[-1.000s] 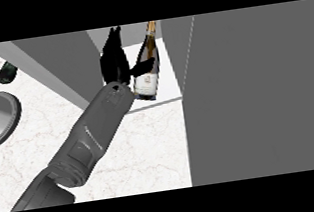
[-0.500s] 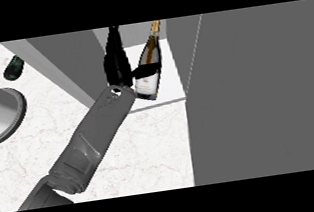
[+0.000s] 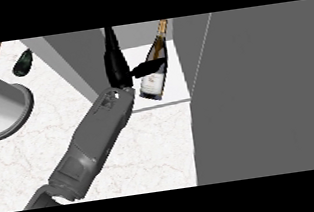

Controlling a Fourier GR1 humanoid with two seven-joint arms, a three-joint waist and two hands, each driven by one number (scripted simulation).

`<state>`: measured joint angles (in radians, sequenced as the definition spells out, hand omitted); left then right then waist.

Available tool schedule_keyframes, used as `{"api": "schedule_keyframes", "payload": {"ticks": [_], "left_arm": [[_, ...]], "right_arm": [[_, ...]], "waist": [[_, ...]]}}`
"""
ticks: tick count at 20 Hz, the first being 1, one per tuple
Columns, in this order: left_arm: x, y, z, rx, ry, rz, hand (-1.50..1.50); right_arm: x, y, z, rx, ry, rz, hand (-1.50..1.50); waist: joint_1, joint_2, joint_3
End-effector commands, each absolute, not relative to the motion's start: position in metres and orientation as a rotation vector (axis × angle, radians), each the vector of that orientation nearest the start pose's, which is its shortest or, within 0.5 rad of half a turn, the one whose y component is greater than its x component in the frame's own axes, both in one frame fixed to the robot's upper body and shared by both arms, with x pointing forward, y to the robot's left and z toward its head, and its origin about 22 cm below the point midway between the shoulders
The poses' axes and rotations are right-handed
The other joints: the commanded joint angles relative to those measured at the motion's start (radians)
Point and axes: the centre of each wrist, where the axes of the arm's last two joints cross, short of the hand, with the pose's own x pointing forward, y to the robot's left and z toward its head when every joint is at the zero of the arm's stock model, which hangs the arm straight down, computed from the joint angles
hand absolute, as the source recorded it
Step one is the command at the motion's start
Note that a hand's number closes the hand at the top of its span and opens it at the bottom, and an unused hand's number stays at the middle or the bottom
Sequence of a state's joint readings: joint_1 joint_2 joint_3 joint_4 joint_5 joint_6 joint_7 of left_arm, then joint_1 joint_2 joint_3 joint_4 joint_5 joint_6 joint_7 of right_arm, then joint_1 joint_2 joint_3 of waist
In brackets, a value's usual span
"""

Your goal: Pick up the wine, place it into the cabinet and close the cabinet

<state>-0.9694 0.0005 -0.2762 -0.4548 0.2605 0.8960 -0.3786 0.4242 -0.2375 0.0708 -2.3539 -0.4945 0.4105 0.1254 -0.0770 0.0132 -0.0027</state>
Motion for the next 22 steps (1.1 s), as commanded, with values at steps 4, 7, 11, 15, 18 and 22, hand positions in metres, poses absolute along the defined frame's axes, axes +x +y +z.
{"api": "schedule_keyframes", "payload": {"ticks": [4, 7, 11, 15, 18, 22], "left_arm": [[0.390, 0.074, 0.029, 0.399, -1.824, 0.094, -1.50], [0.382, 0.067, 0.028, 0.356, -1.838, 0.079, -1.50], [0.362, 0.074, 0.011, 0.267, -1.863, 0.090, -1.50], [0.356, 0.074, 0.024, 0.183, -1.870, 0.033, -1.50], [0.333, 0.066, 0.024, 0.100, -1.873, 0.037, -1.50], [0.301, 0.071, 0.024, 0.045, -1.876, 0.093, -1.50]], "right_arm": [[0.106, -0.252, 0.151, 0.537, -1.846, 0.299, -1.50], [0.095, -0.255, 0.145, 0.527, -1.836, 0.312, -1.50], [0.094, -0.255, 0.146, 0.515, -1.850, 0.303, -1.50], [0.101, -0.249, 0.158, 0.487, -1.864, 0.264, -1.50], [0.096, -0.246, 0.159, 0.472, -1.858, 0.287, -1.50], [0.099, -0.250, 0.161, 0.451, -1.856, 0.283, -1.50]], "waist": [[0.038, -0.012, 0.001], [0.041, -0.015, 0.002], [0.059, -0.017, 0.002], [0.075, -0.018, 0.002], [0.081, -0.023, 0.002], [0.089, -0.025, 0.002]]}}
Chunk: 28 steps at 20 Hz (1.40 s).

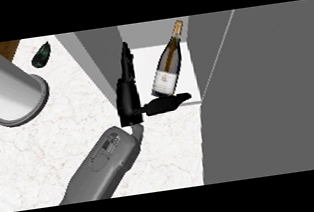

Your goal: Pick up the wine, place it into the cabinet and close the cabinet

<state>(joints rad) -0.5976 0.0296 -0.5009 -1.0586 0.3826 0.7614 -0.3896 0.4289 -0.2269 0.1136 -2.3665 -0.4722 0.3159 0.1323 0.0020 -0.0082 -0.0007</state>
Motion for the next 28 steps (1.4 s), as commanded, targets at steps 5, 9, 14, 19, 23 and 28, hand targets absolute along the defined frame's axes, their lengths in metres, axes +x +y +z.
{"api": "schedule_keyframes", "payload": {"ticks": [5, 9, 14, 19, 23, 28], "left_arm": [[0.275, 0.092, 0.037, -0.016, -1.883, 0.067, -1.50], [0.246, 0.125, 0.039, -0.011, -1.895, 0.001, -1.50], [0.219, 0.162, 0.057, 0.004, -1.880, 0.027, -1.50], [0.213, 0.187, 0.061, -0.139, -1.892, -0.009, -1.50], [0.202, 0.215, 0.063, -0.190, -1.888, -0.053, -1.50], [0.188, 0.233, 0.045, -0.223, -1.886, -0.077, 1.50]], "right_arm": [[0.101, -0.244, 0.156, 0.430, -1.859, 0.283, -1.50], [0.101, -0.247, 0.156, 0.406, -1.843, 0.291, -1.50], [0.106, -0.258, 0.157, 0.410, -1.820, 0.348, -1.50], [0.101, -0.255, 0.160, 0.450, -1.813, 0.409, 1.50], [0.105, -0.258, 0.155, 0.483, -1.706, 0.634, 1.50], [0.106, -0.262, 0.149, 0.450, -1.690, 0.731, 1.50]], "waist": [[0.004, -0.002, 0.000], [0.009, -0.002, 0.000], [0.009, 0.001, 0.000], [-0.005, 0.004, 0.000], [-0.002, 0.003, -0.001], [-0.010, 0.004, 0.000]]}}
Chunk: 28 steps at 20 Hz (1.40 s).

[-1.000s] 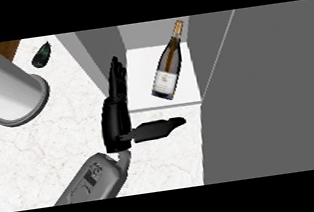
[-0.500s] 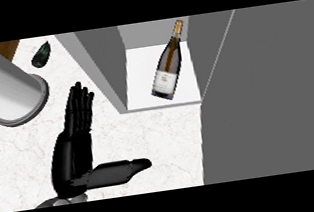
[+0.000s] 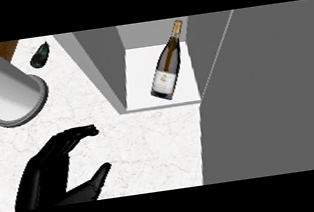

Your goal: Pick up the wine, place it into the cabinet and close the cabinet

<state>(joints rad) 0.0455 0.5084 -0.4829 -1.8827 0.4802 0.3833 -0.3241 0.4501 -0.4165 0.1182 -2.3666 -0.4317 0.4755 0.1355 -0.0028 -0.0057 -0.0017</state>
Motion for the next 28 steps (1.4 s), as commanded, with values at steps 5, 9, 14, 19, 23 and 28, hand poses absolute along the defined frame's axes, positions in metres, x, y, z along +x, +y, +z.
{"api": "schedule_keyframes", "payload": {"ticks": [5, 9, 14, 19, 23, 28], "left_arm": [[0.186, 0.267, 0.065, -0.215, -1.886, -0.062, 1.50], [0.170, 0.280, 0.049, -0.214, -1.879, -0.067, 1.50], [0.171, 0.294, 0.050, -0.234, -1.876, -0.078, 1.50], [0.179, 0.319, 0.060, -0.238, -1.869, -0.090, 1.50], [0.180, 0.330, 0.069, -0.242, -1.867, -0.085, 1.50], [0.174, 0.312, 0.046, -0.249, -1.872, -0.074, 1.50]], "right_arm": [[0.094, -0.253, 0.155, 0.515, -1.752, 0.648, 1.50], [0.103, -0.245, 0.157, 0.614, -1.735, 0.648, 1.50], [0.108, -0.231, 0.156, 0.783, -1.683, 0.686, 1.50], [0.129, -0.208, 0.164, 0.853, -1.627, 0.758, 1.50], [0.128, -0.176, 0.171, 0.895, -1.701, 0.777, 1.50], [0.148, -0.133, 0.186, 0.911, -1.679, 0.791, 1.50]], "waist": [[-0.005, 0.001, 0.001], [0.009, 0.003, 0.001], [0.009, 0.004, 0.000], [0.021, 0.009, -0.001], [0.016, 0.005, -0.001], [0.012, 0.005, 0.000]]}}
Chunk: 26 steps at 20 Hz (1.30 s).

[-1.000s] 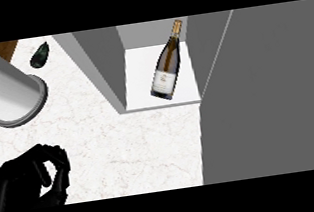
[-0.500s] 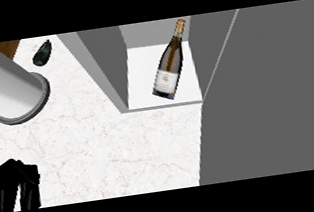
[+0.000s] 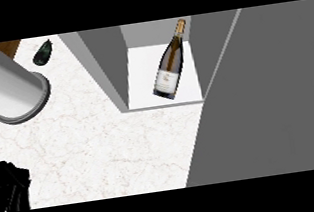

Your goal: Pick up the wine, place it into the cabinet and close the cabinet

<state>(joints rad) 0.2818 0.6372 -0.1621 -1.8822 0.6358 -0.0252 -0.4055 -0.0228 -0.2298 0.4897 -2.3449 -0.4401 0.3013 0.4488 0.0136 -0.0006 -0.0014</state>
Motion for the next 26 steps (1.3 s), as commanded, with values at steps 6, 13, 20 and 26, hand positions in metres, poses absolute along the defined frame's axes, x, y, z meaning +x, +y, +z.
{"api": "schedule_keyframes", "payload": {"ticks": [6, 13, 20, 26], "left_arm": [[0.141, 0.334, 0.047, -0.249, -1.867, -0.088, 1.50], [0.152, 0.322, 0.062, -0.247, -1.875, -0.082, 1.50], [0.179, 0.332, 0.084, -0.260, -1.874, -0.098, 1.50], [0.170, 0.336, 0.060, -0.229, -1.869, -0.070, 1.50]], "right_arm": [[0.173, -0.102, 0.212, 0.937, -1.669, 0.788, 1.50], [0.212, -0.052, 0.219, 0.938, -1.655, 0.709, 1.50], [0.251, -0.029, 0.216, 0.939, -1.645, 0.642, 1.50], [0.275, -0.042, 0.215, 0.933, -1.591, 0.535, 1.50]], "waist": [[0.006, -0.002, 0.000], [0.007, 0.000, 0.001], [0.002, 0.003, 0.001], [-0.007, 0.001, 0.001]]}}
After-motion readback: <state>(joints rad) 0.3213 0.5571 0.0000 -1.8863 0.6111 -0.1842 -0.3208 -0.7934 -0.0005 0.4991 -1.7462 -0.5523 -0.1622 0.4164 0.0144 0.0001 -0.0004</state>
